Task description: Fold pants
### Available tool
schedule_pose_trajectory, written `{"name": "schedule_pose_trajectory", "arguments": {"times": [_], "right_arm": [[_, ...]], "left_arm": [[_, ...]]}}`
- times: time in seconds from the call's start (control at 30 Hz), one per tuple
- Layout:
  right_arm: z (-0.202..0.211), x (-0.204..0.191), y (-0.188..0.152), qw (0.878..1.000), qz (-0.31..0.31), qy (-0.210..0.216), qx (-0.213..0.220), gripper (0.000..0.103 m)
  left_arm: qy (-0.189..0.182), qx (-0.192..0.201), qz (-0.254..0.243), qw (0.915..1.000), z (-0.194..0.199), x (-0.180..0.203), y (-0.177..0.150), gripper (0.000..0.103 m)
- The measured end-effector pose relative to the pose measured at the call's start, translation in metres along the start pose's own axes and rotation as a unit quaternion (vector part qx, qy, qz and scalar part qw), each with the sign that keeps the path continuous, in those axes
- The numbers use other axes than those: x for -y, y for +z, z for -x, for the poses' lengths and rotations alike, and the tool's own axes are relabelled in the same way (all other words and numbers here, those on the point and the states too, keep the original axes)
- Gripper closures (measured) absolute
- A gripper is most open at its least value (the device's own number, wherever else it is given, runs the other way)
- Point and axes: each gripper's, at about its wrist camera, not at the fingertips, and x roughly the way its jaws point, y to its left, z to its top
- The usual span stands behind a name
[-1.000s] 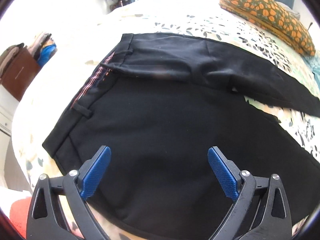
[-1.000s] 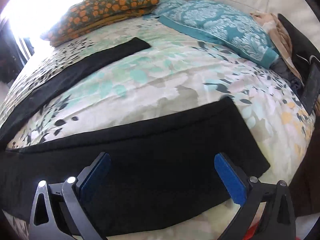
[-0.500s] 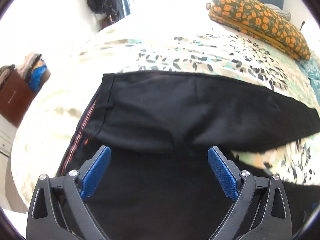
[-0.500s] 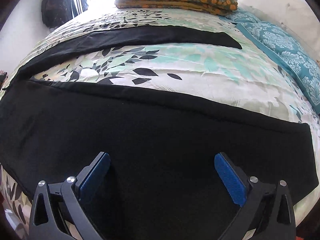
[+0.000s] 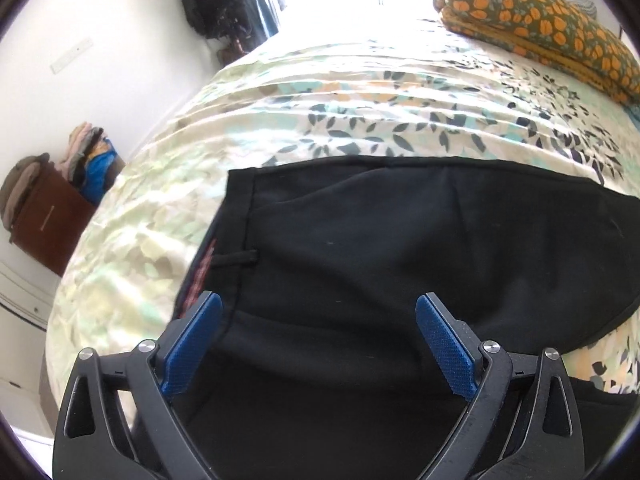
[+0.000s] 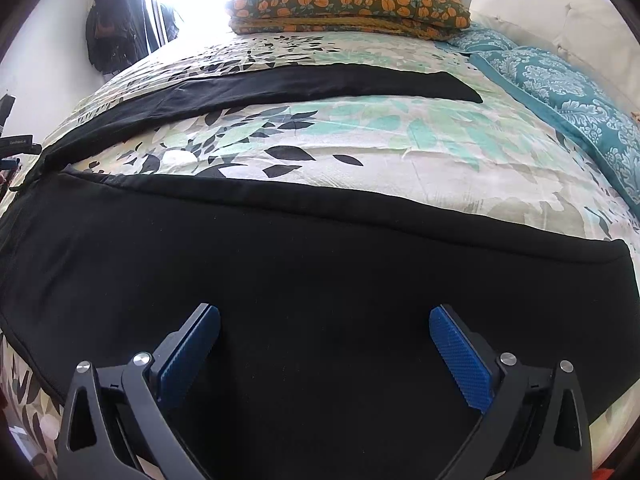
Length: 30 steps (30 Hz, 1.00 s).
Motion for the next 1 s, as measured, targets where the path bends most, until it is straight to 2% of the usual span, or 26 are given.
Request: {"name": "schedule_pose_trajectory", "arguments": {"times": [0.1, 0.17, 0.3, 0.37, 0.47, 0.53, 0.6, 0.67, 0.73, 0.77, 0.8, 0.83, 0.9, 1.0], "right_arm": [[0.0, 0.0, 0.0, 1.0, 0.001, -0.003, 0.004, 0.0], [0.0, 0.0, -0.001, 1.0, 0.001, -0.003, 0.007, 0.0], [0.0, 0.001, -0.002, 1.0, 0.001, -0.003, 0.012, 0.0], [0.0, 0.001, -0.003, 1.0, 0.001, -0.003, 0.013, 0.0], [0.001, -0.001, 0.0, 1.0, 0.004, -0.007, 0.003, 0.0], [0.007, -0.006, 0.009, 0.999, 0.002, -0.027, -0.02, 0.0], [0.025, -0.018, 0.013, 1.0, 0.006, -0.017, -0.008, 0.0], [0.04, -0.038, 0.012, 1.0, 0.017, 0.013, 0.003, 0.0], [0.043, -0.061, 0.003, 0.999, 0.03, 0.04, -0.014, 0.0], [0.04, -0.071, -0.003, 0.998, 0.038, 0.052, -0.028, 0.0], [0.036, -0.081, -0.012, 0.996, 0.048, 0.061, -0.045, 0.0], [0.031, -0.087, -0.02, 0.995, 0.057, 0.06, -0.061, 0.0], [0.038, -0.089, -0.026, 0.996, 0.055, 0.053, -0.044, 0.0], [0.051, -0.083, -0.024, 0.997, 0.051, 0.053, -0.033, 0.0]], "left_arm": [[0.02, -0.04, 0.03, 0.9986, -0.024, -0.033, -0.017, 0.004], [0.014, -0.064, 0.043, 0.9969, -0.032, -0.048, -0.035, 0.004], [0.005, -0.078, 0.036, 0.9963, -0.015, -0.055, -0.065, 0.005], [-0.038, -0.069, 0.032, 0.9963, 0.013, -0.048, -0.078, 0.005], [-0.107, -0.067, 0.006, 0.992, 0.049, -0.018, -0.102, 0.005], [-0.135, -0.071, -0.024, 0.988, 0.068, 0.011, -0.123, 0.005], [-0.157, -0.067, -0.054, 0.9839, 0.08, 0.04, -0.142, 0.004], [-0.155, -0.071, -0.088, 0.9814, 0.081, 0.066, -0.161, 0.004], [-0.132, -0.073, -0.122, 0.9811, 0.072, 0.087, -0.177, 0.003], [-0.117, -0.055, -0.131, 0.9829, 0.073, 0.091, -0.183, 0.003], [-0.113, -0.041, -0.133, 0.9838, 0.076, 0.092, -0.185, 0.003], [-0.114, -0.046, -0.132, 0.9836, 0.078, 0.091, -0.183, 0.003], [-0.123, -0.059, -0.116, 0.9839, 0.082, 0.083, -0.177, 0.004], [-0.119, -0.038, -0.075, 0.9894, 0.091, 0.058, -0.167, 0.004]]}}
